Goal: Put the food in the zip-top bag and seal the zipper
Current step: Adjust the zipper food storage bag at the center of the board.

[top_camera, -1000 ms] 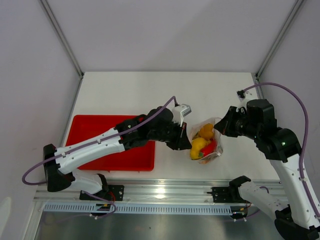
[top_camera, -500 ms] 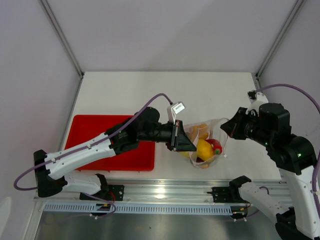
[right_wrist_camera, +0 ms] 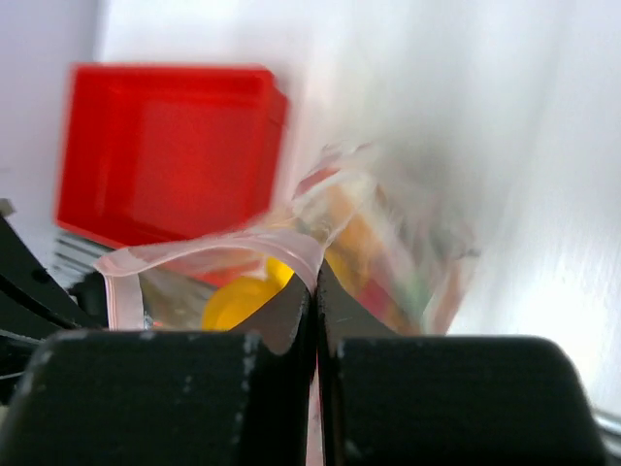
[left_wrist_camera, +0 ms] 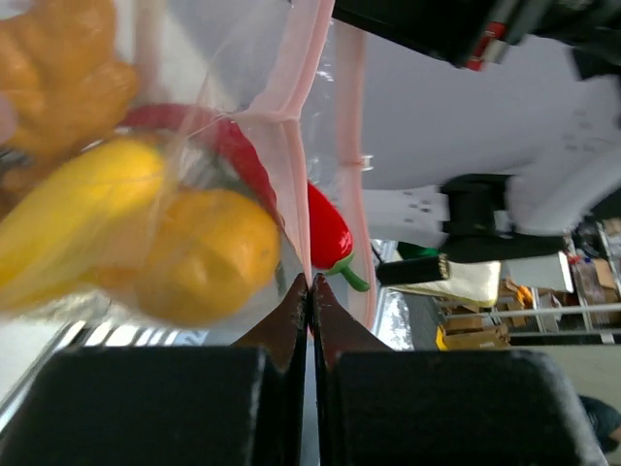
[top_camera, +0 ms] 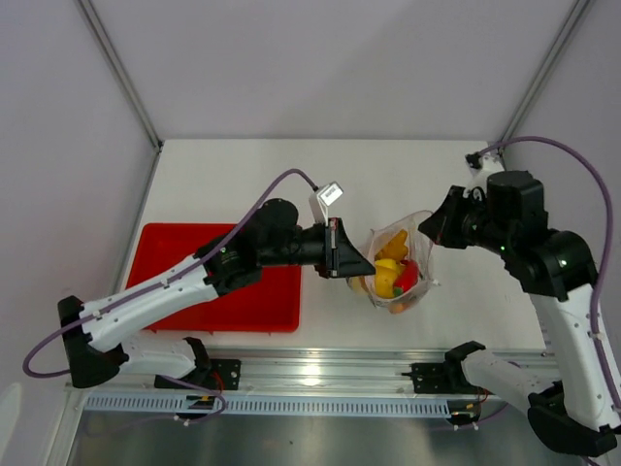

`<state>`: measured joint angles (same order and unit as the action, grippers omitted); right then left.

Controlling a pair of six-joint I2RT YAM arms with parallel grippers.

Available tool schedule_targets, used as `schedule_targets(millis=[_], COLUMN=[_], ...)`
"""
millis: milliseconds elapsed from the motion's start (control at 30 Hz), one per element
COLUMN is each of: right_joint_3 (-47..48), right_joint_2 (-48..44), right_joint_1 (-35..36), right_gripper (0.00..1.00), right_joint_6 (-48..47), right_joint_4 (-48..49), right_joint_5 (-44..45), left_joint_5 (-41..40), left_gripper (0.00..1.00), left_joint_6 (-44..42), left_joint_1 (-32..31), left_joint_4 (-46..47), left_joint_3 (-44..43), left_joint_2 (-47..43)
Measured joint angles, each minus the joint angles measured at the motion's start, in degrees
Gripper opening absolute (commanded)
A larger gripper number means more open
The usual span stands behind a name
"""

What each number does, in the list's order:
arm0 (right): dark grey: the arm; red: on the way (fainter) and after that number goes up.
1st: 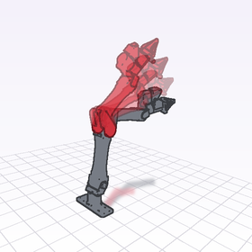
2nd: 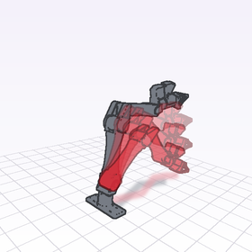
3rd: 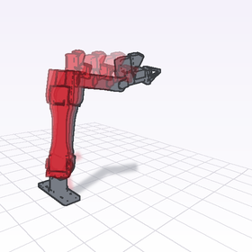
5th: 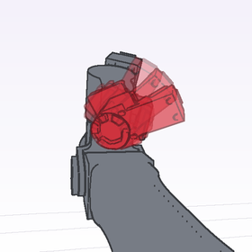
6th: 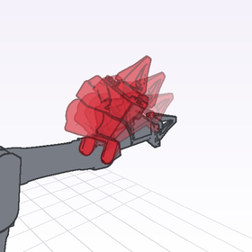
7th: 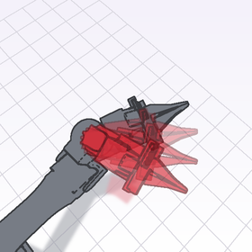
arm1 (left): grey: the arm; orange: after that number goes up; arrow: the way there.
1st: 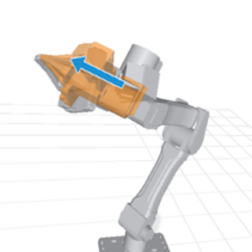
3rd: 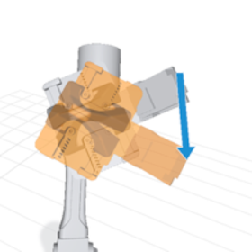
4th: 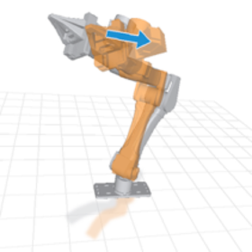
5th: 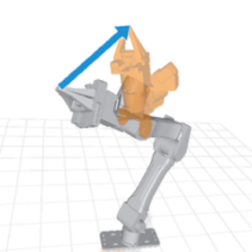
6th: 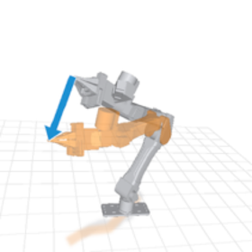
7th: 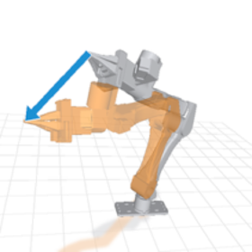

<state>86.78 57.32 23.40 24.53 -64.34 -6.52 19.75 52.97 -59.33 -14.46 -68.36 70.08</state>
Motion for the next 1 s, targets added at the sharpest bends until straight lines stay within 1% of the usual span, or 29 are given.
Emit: schedule_targets(millis=[67, 133, 200, 300, 367, 433, 500, 567, 633, 700, 800, 867, 933, 1000], right_joint_3=[4.3, 4.5, 0.8, -7.0, -11.8, -14.0, -13.8, -11.3, -5.7, 0.2, 3.8, 2.3, -1.3, -5.7], right_joint_2=[-0.8, -3.0, -6.0, -8.1, -6.4, -3.6, -1.4, -0.9, -0.9, -1.3, -3.9, -6.2, -8.3, -8.2], right_joint_1=[0.0, 0.0, 0.0, 0.0, 0.0, 0.0, 0.0, 0.0, 0.0, 0.0, 0.0, 0.0, 0.0, 0.0], right_gripper=[0.00, 0.00, 0.00, 0.00, 0.00, 0.00, 0.00, 0.00, 0.00, 0.00, 0.00, 0.00, 0.00, 0.00], right_joint_6=[0.3, 0.8, 1.1, 1.3, 1.3, 1.2, 0.9, 0.6, 0.2, 0.2, 0.5, 0.7, 0.7, 0.7], right_joint_4=[0.0, 1.2, 3.0, 4.4, 4.5, 4.7, 4.6, 3.8, 2.0, 1.7, 3.9, 5.9, 7.1, 7.6], right_joint_5=[-0.8, -2.7, -4.0, -4.4, -3.7, -3.2, -2.9, -2.9, -2.9, -3.5, -5.2, -6.1, -6.8, -7.0], left_joint_5=[-0.1, -0.1, -0.1, 0.0, 0.2, 0.5, 0.6, 0.6, 0.4, 0.3, 0.0, 0.2, 1.1, 2.5], left_gripper=[0.01, 0.01, 0.01, 0.01, 0.01, 0.01, 0.01, 0.01, 0.00, 0.01, 0.01, 0.01, 0.01, 0.01], left_joint_6=[-0.1, 0.0, 0.2, 1.1, 1.6, 2.2, 2.4, 2.0, 1.6, 1.2, 1.1, 2.4, 4.7, 7.4], left_joint_1=[-1.2, -2.1, -2.0, 0.4, 3.1, 5.1, 6.1, 5.7, 4.1, 2.0, -0.5, -1.0, 0.2, 1.9], left_joint_4=[1.0, 1.6, 2.6, 3.8, 3.7, 3.2, 1.9, 0.3, -1.0, -0.3, 2.3, 4.7, 9.2, 13.1], left_joint_3=[-2.2, -1.9, -0.3, 5.0, 8.6, 11.0, 11.2, 9.6, 5.3, 1.2, -0.7, 0.5, 5.5, 10.9], left_joint_2=[-1.6, -3.8, -5.3, -5.8, -4.2, -1.8, -0.4, -0.3, -0.4, -1.4, -4.8, -6.8, -7.9, -7.5])
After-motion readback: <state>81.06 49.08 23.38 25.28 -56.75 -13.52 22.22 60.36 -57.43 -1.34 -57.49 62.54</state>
